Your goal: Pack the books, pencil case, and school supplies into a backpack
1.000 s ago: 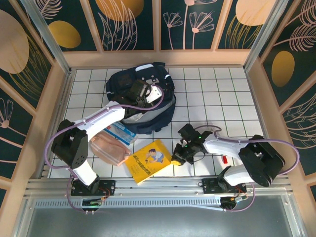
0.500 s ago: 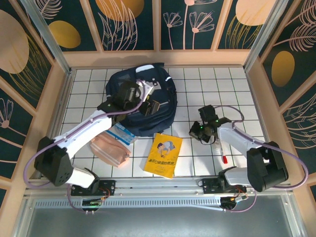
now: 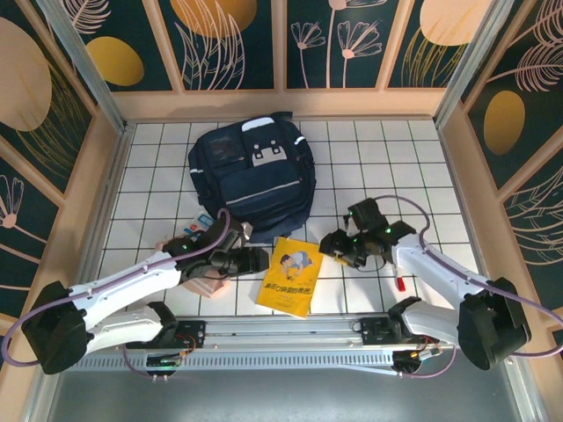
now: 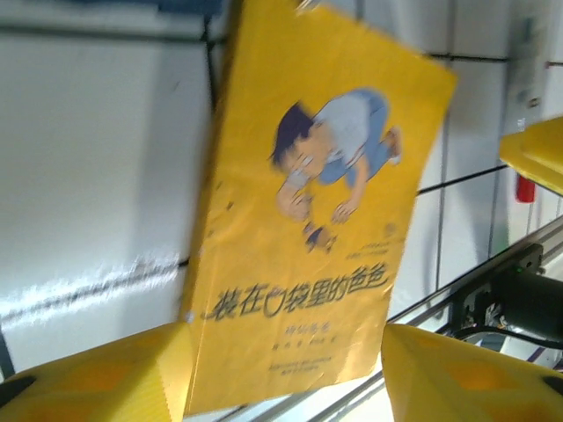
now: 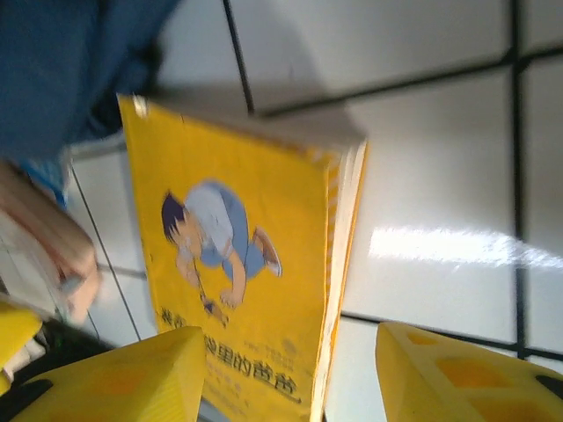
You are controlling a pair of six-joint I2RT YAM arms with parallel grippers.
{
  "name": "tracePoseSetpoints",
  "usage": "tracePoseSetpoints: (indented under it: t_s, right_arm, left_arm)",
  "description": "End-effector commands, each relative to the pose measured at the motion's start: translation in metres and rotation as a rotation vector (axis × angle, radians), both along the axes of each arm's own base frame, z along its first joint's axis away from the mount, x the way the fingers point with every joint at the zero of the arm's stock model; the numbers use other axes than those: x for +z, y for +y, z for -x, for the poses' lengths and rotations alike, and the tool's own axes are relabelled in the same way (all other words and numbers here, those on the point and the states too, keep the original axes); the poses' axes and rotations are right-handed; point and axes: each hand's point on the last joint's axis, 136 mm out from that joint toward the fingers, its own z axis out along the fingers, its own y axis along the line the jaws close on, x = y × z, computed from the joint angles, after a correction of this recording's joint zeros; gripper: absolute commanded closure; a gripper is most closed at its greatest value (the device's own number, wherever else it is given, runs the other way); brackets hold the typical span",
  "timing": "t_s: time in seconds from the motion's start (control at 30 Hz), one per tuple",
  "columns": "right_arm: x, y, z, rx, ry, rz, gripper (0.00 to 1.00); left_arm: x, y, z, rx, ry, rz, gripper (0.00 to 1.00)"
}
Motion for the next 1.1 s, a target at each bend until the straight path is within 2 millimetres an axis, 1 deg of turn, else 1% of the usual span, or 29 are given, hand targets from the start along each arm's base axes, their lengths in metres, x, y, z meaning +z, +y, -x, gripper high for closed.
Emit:
tracePoseSetpoints:
  t_s: [0.0,0.13,0.23,0.3,0.33,0.37,0.5,0.53,0.57,0.63,0.67,0.73,0.87,0.93,0.97,1.07]
  right_arm:
    - [-0.016,0.016,0.023,0.024,0.106,-0.078,0.46]
    - [-0.027,0.019,0.033,0.050,0.146,-0.088,0.47]
    - [-0.028,0.022,0.032,0.070,0.141,-0.092,0.50]
    - [-0.031,0.024,0.030,0.080,0.135,-0.096,0.54]
    - [-0.033,0.026,0.030,0.088,0.140,-0.100,0.56]
    - [-0.036,0.027,0.030,0.097,0.151,-0.096,0.59]
    - [-0.047,0.028,0.033,0.107,0.158,-0.071,0.69]
    - [-0.050,0.027,0.033,0.102,0.160,-0.069,0.70]
    - [-0.052,0.027,0.034,0.100,0.163,-0.071,0.74]
    - [-0.058,0.026,0.037,0.100,0.171,-0.071,0.77]
    - [-0.060,0.025,0.039,0.100,0.177,-0.071,0.79]
    - [-0.063,0.025,0.041,0.102,0.183,-0.072,0.81]
    - [-0.065,0.025,0.041,0.108,0.177,-0.075,0.83]
    - [-0.065,0.027,0.041,0.113,0.175,-0.078,0.84]
    - [-0.065,0.028,0.040,0.117,0.174,-0.082,0.85]
    - [-0.064,0.031,0.038,0.128,0.167,-0.095,0.86]
  left_arm:
    - [-0.002,-0.003,-0.002,0.055,0.035,0.018,0.37]
    - [-0.026,-0.015,0.002,0.002,0.077,-0.039,0.34]
    - [-0.044,-0.021,0.003,-0.007,0.093,-0.066,0.32]
    - [-0.057,-0.026,0.001,-0.006,0.096,-0.066,0.30]
    - [-0.061,-0.029,0.000,-0.002,0.101,-0.064,0.30]
    - [-0.062,-0.036,-0.002,-0.011,0.104,-0.050,0.30]
    - [-0.062,-0.059,-0.001,-0.056,0.110,-0.028,0.29]
    - [-0.066,-0.060,0.001,-0.059,0.119,-0.042,0.29]
    - [-0.071,-0.059,0.005,-0.063,0.134,-0.056,0.29]
    - [-0.078,-0.060,0.010,-0.074,0.161,-0.047,0.31]
    - [-0.076,-0.063,0.012,-0.082,0.166,-0.022,0.33]
    - [-0.061,-0.074,0.012,-0.098,0.148,0.046,0.37]
    - [-0.019,-0.088,0.001,-0.091,0.074,0.162,0.33]
    - [-0.004,-0.098,0.003,-0.101,0.079,0.236,0.34]
    - [0.002,-0.103,0.005,-0.114,0.090,0.276,0.36]
    - [0.013,-0.111,0.010,-0.136,0.096,0.320,0.40]
